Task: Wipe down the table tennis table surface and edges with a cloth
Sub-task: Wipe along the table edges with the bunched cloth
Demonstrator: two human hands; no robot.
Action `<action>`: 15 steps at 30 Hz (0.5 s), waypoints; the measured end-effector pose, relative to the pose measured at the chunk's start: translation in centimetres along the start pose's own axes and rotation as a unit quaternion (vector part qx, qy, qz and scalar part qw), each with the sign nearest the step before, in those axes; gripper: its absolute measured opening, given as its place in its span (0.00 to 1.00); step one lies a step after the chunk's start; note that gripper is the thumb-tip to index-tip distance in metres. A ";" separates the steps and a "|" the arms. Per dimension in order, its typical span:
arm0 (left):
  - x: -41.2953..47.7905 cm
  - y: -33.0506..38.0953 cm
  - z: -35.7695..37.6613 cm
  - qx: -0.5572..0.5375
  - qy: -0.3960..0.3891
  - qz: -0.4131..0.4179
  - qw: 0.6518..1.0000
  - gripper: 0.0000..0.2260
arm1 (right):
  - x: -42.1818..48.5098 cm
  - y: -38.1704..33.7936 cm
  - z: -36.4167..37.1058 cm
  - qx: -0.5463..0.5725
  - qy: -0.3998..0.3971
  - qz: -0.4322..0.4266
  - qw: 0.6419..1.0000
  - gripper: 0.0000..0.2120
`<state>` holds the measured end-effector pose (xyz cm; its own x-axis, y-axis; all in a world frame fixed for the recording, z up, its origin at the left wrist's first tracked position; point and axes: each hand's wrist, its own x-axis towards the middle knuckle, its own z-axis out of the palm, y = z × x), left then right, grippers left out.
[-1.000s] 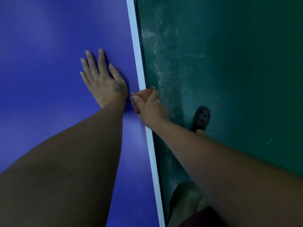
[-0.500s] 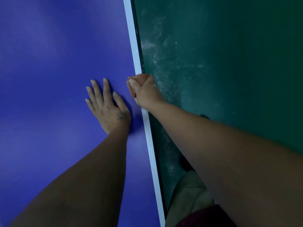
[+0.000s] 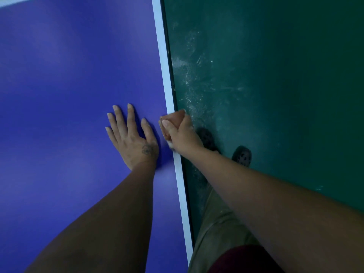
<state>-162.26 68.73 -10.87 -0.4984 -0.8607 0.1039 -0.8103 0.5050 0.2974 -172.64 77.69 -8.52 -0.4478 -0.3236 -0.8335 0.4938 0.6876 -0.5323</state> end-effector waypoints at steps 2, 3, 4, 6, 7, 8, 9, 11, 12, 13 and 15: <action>0.1 0.0 0.1 0.002 0.000 0.002 1.000 0.24 | 0.6 -0.4 0.0 -0.012 -0.007 0.010 1.000 0.43; 0.1 -0.1 0.1 0.004 0.000 0.003 1.000 0.24 | 0.9 -0.9 -0.1 -0.020 -0.009 0.012 1.000 0.43; 0.1 -0.1 0.1 0.006 -0.001 0.002 1.000 0.24 | 1.3 -1.5 -0.2 -0.021 -0.008 0.012 1.000 0.42; 0.0 -0.1 0.1 0.008 -0.003 0.003 1.000 0.24 | 2.2 -3.2 -0.6 -0.012 0.004 0.003 1.000 0.40; 0.1 -0.1 0.0 0.008 -0.004 0.005 1.000 0.24 | 2.9 -4.2 -0.8 -0.011 0.011 -0.003 1.000 0.39; 0.1 -0.1 0.0 0.008 -0.004 0.007 1.000 0.24 | 3.7 -5.3 -1.1 -0.011 0.017 -0.006 1.000 0.38; 0.2 -0.2 0.1 0.007 -0.003 0.008 1.000 0.24 | 4.6 -6.5 -1.2 -0.006 0.021 -0.007 1.000 0.38; 0.1 -0.1 0.1 0.005 -0.002 0.010 1.000 0.23 | 6.2 -8.7 -1.7 0.015 0.024 -0.012 1.000 0.36; 0.2 -0.2 0.1 0.004 -0.001 0.011 1.000 0.23 | 6.9 -9.7 -1.9 0.024 0.028 -0.020 0.999 0.36; 0.1 -0.2 0.1 0.003 -0.001 0.012 1.000 0.23 | 7.4 -10.4 -2.1 0.029 0.036 -0.029 0.999 0.35; 0.2 -0.3 0.1 0.003 -0.003 0.011 1.000 0.23 | 8.0 -11.2 -2.3 0.037 0.048 -0.044 0.997 0.34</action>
<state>-162.18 68.42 -11.08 -0.5184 -0.8487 0.1045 -0.8008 0.5247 0.2887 -183.48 68.90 -8.91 -0.5589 -0.3151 -0.7670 0.5010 0.6088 -0.6151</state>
